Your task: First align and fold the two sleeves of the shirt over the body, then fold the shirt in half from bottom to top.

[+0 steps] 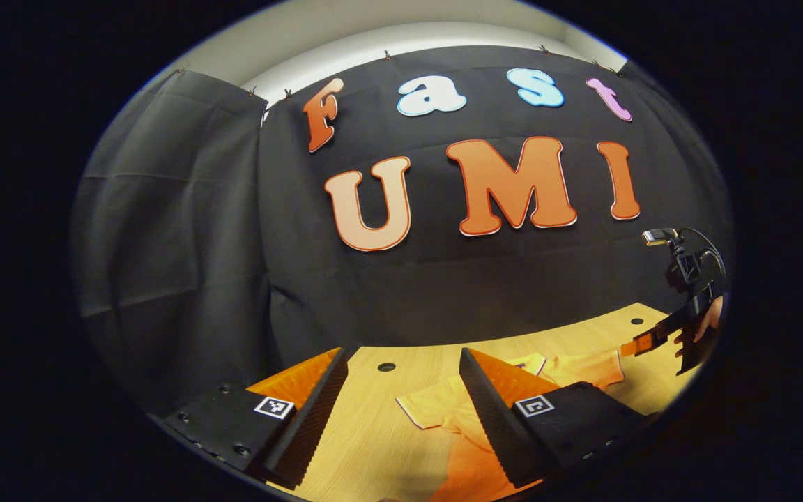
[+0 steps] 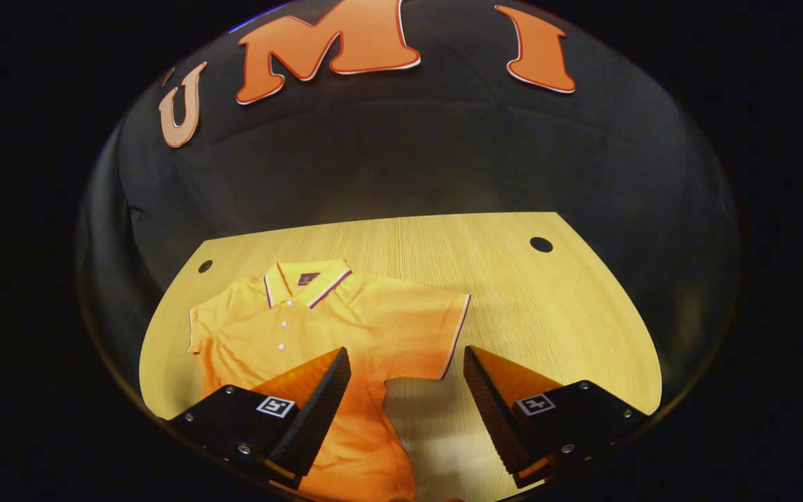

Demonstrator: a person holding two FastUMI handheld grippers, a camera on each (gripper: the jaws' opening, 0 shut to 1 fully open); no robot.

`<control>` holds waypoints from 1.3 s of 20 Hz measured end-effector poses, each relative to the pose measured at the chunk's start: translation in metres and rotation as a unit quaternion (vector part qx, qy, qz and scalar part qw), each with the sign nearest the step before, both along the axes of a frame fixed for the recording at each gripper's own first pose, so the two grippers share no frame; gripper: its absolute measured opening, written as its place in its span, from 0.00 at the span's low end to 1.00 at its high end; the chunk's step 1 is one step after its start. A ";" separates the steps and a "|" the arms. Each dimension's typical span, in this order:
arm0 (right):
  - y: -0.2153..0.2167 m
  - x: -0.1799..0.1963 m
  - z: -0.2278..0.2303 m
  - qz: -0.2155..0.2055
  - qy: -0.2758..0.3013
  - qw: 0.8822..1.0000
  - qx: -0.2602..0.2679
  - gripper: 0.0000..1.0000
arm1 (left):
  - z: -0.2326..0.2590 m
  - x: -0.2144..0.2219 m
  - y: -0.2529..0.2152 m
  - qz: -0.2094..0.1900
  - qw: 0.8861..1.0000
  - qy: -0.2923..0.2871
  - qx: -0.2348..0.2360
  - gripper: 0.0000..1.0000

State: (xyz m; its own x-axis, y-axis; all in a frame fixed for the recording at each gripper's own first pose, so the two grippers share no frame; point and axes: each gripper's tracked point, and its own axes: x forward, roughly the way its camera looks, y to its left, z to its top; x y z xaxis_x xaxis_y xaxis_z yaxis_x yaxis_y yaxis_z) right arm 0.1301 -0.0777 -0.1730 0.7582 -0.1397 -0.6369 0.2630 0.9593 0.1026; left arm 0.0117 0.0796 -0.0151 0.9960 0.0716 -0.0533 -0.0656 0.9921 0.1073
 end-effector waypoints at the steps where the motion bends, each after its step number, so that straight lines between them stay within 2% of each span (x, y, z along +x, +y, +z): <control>1: -0.004 0.007 -0.006 0.001 0.012 1.000 0.005 0.99 | 0.000 -0.004 0.001 0.010 1.000 0.002 0.004 0.99; 6: -0.024 0.044 -0.034 0.001 0.068 0.998 0.006 0.99 | -0.006 -0.020 0.011 0.057 0.998 0.017 0.009 0.99; 9: -0.034 0.067 -0.043 0.011 0.093 0.995 -0.015 0.99 | -0.005 -0.022 0.013 0.069 0.997 0.021 0.011 0.99; 13: -0.042 0.078 -0.059 0.017 0.143 0.990 0.008 0.98 | -0.004 -0.023 0.005 0.070 0.997 0.021 0.015 0.99; 18: -0.060 0.079 -0.092 0.000 0.204 0.978 0.035 0.93 | -0.010 -0.023 0.014 0.091 0.995 0.032 0.007 0.99; 20: -0.069 0.074 -0.108 0.009 0.230 0.973 0.016 0.88 | -0.006 -0.024 0.016 0.100 0.995 0.030 0.011 0.99; 21: -0.073 0.072 -0.114 0.009 0.242 0.970 0.008 0.78 | -0.007 -0.025 0.017 0.102 0.994 0.029 0.013 0.99; 22: -0.072 0.070 -0.120 0.009 0.254 0.967 0.006 0.75 | -0.006 -0.025 0.017 0.104 0.994 0.028 0.014 0.99; 23: -0.067 0.070 -0.121 0.011 0.260 0.965 0.017 0.71 | -0.006 -0.026 0.018 0.105 0.994 0.029 0.014 0.99; 25: -0.056 0.074 -0.123 0.009 0.263 0.964 0.044 0.68 | -0.005 -0.026 0.017 0.105 0.994 0.030 0.016 0.99; 26: -0.058 0.076 -0.121 -0.003 0.262 0.964 0.047 0.55 | -0.006 -0.027 0.017 0.104 0.994 0.032 0.017 0.99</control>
